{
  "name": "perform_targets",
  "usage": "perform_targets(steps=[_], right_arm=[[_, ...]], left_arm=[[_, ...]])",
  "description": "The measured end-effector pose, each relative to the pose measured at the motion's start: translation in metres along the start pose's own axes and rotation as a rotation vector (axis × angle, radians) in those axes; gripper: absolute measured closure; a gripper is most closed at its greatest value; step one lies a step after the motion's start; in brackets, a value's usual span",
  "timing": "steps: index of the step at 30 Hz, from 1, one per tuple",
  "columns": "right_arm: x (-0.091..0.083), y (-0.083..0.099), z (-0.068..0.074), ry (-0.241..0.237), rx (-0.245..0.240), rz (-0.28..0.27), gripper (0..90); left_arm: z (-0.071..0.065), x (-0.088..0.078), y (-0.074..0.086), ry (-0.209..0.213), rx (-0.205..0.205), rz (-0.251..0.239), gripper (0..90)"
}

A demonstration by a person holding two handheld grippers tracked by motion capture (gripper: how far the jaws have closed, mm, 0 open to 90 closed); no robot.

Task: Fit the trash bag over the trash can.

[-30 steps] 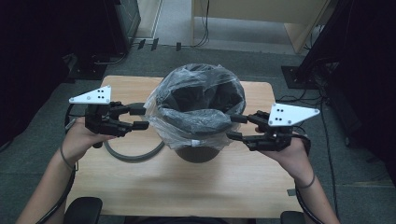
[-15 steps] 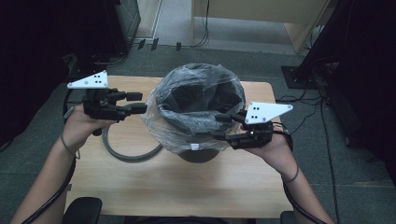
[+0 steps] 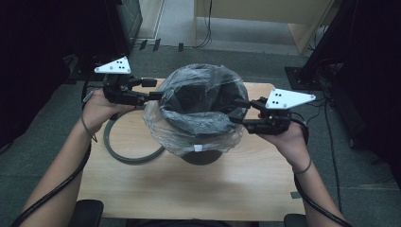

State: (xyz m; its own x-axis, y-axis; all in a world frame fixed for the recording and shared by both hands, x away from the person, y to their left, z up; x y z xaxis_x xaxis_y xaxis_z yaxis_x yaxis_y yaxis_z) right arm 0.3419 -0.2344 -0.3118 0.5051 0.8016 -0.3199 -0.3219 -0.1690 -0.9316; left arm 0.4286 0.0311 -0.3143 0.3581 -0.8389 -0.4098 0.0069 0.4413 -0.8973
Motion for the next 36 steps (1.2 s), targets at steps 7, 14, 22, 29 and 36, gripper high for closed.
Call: perform_targets(steps=[7,14,22,29,36], right_arm=[[0.003,-0.012,-0.039,0.083,0.046,-0.048,49.3],[0.013,-0.021,-0.069,0.146,0.056,-0.061,48.9],[0.031,-0.028,-0.089,0.186,0.043,-0.026,48.9],[0.048,-0.027,-0.101,0.191,0.076,0.029,61.7],[0.048,-0.034,-0.111,0.225,0.124,0.01,85.9]], left_arm=[[0.012,0.01,0.002,-0.018,-0.014,0.023,53.0],[0.021,0.01,0.0,-0.044,-0.039,0.018,68.5],[0.034,0.01,0.003,-0.092,-0.049,0.034,74.1],[0.043,0.021,0.009,-0.122,-0.04,0.051,77.4],[0.049,0.033,0.006,-0.114,-0.04,0.027,82.5]])
Point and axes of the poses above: each handheld gripper's, and its own axes: x roughly forward along the jaws, y roughly out of its underside, z roughly to its left, the point moved 9 cm from there along x, roughly forward along the jaws, and after that the axes turned 14 degrees about x, right-handed, at the moved point
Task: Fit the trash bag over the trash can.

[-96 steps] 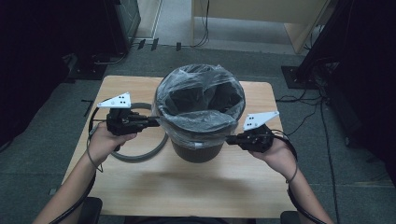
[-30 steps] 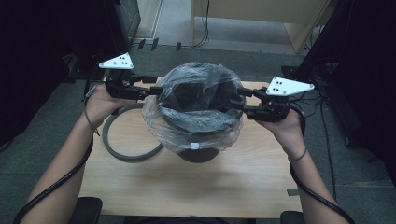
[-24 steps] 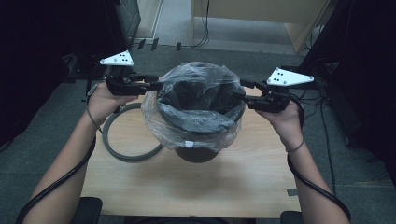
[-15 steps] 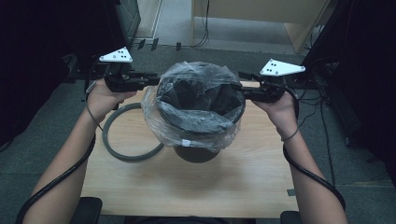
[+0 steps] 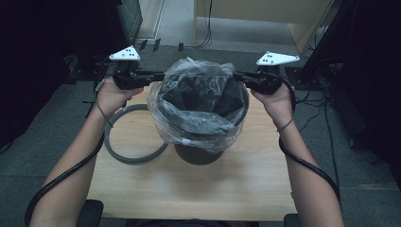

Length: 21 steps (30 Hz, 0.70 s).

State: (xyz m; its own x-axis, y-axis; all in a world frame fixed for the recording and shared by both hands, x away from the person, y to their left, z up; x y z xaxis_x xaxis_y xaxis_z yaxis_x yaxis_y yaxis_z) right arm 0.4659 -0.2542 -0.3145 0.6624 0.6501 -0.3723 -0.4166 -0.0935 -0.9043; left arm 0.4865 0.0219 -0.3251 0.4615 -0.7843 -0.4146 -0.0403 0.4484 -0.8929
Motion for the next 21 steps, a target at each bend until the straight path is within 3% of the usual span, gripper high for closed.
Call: perform_targets(steps=[5,10,14,18,21], right_arm=[[0.006,-0.001,-0.014,0.038,0.072,0.0,85.4],[0.014,0.007,-0.027,0.066,0.131,0.029,85.4],[0.018,0.014,-0.03,0.083,0.128,0.047,86.2],[0.019,0.02,-0.027,0.079,0.095,0.061,90.0],[0.016,0.022,-0.025,0.046,0.119,0.066,90.0]], left_arm=[[0.002,0.015,0.002,-0.007,0.025,0.035,83.7],[0.003,0.023,0.002,-0.013,0.022,0.038,85.9],[0.003,0.024,0.003,0.0,0.014,0.028,87.9],[0.001,0.023,0.008,0.019,0.016,0.023,89.9],[-0.003,0.02,0.009,0.057,-0.006,0.013,90.0]])
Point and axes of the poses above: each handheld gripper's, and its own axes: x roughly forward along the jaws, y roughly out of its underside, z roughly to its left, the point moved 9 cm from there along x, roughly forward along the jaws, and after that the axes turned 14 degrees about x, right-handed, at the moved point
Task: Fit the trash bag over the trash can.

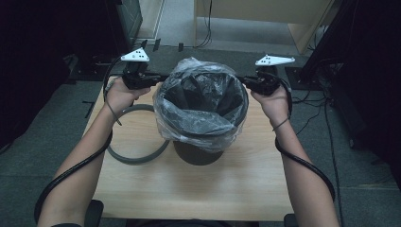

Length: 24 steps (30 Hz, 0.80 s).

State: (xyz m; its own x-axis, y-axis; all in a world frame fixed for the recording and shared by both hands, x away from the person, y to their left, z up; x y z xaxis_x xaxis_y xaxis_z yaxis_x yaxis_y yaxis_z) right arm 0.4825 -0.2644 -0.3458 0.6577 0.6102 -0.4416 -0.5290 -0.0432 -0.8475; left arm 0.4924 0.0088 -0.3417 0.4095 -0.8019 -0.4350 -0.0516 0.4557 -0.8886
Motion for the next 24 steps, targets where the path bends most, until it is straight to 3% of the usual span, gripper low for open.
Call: perform_targets(steps=[3,6,10,14,24], right_arm=[[-0.005,0.005,0.004,-0.041,-0.034,0.014,90.0],[-0.007,0.008,0.006,-0.072,-0.051,0.012,90.0],[-0.003,0.01,0.003,-0.04,-0.066,0.001,89.8],[0.005,0.016,0.0,-0.027,-0.053,0.018,89.7],[0.014,0.029,-0.003,-0.031,0.007,0.094,90.0]], left_arm=[[-0.006,-0.005,0.002,0.036,0.037,-0.015,90.0],[-0.006,-0.004,0.002,0.046,0.031,-0.023,90.0],[-0.002,0.003,0.003,0.047,0.001,-0.015,90.0],[0.003,0.01,0.006,0.047,-0.033,-0.002,89.6],[0.001,0.025,0.013,0.062,-0.069,0.03,89.6]])
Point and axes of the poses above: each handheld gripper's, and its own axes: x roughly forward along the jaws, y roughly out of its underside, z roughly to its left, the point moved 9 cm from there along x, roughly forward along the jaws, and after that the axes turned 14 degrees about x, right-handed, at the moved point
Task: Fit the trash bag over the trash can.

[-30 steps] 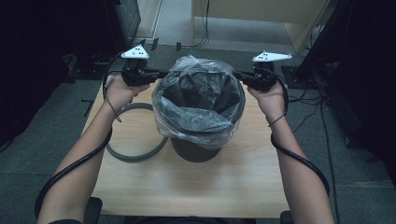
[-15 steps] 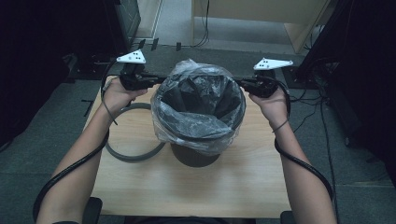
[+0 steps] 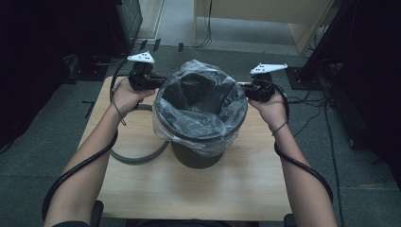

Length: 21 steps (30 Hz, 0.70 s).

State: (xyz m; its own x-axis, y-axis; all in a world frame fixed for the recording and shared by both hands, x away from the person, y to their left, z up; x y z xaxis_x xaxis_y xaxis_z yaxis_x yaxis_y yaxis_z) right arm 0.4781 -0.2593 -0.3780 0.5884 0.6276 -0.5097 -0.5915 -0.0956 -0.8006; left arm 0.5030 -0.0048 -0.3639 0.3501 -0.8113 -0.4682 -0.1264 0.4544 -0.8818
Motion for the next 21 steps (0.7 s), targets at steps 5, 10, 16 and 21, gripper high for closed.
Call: perform_targets(steps=[5,10,16,21], right_arm=[[0.008,0.021,-0.008,0.064,-0.051,0.101,90.0],[-0.002,0.012,-0.013,0.03,-0.024,-0.003,73.1],[-0.027,-0.008,-0.017,0.028,-0.017,-0.101,56.2],[-0.055,-0.025,-0.018,0.0,0.018,-0.188,51.8]], left_arm=[[0.006,0.002,0.014,-0.014,-0.033,0.054,89.5],[0.009,-0.009,0.004,-0.023,-0.026,-0.015,77.6],[0.017,-0.026,-0.008,-0.044,0.004,-0.043,60.0],[0.023,-0.043,-0.013,-0.066,0.013,-0.048,51.8]])
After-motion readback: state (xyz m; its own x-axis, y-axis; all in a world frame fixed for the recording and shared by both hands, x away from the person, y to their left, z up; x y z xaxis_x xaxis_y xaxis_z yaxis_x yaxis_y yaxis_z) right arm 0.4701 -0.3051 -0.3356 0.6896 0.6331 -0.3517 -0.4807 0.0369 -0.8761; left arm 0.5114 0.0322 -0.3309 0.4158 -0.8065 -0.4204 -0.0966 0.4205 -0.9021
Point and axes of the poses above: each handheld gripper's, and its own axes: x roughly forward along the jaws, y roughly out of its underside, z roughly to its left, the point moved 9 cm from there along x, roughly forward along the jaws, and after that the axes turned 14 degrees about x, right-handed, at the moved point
